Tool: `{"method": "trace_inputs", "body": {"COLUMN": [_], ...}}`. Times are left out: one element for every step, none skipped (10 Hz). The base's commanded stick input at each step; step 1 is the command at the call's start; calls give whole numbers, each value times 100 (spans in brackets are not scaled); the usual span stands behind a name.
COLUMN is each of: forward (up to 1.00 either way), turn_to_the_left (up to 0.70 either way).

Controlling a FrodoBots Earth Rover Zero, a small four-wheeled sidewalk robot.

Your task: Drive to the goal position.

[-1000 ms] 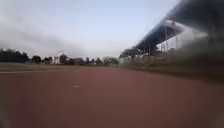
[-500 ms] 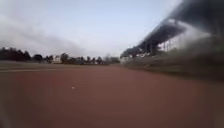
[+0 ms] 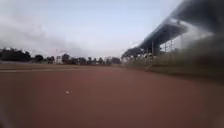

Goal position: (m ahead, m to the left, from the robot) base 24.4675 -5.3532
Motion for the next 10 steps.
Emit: {"method": "trace_inputs", "body": {"forward": [70, 70, 70, 70, 70, 70, 70, 70, 70, 70], "turn_to_the_left": [0, 0, 0, 0, 0, 0, 0, 0, 0, 0]}}
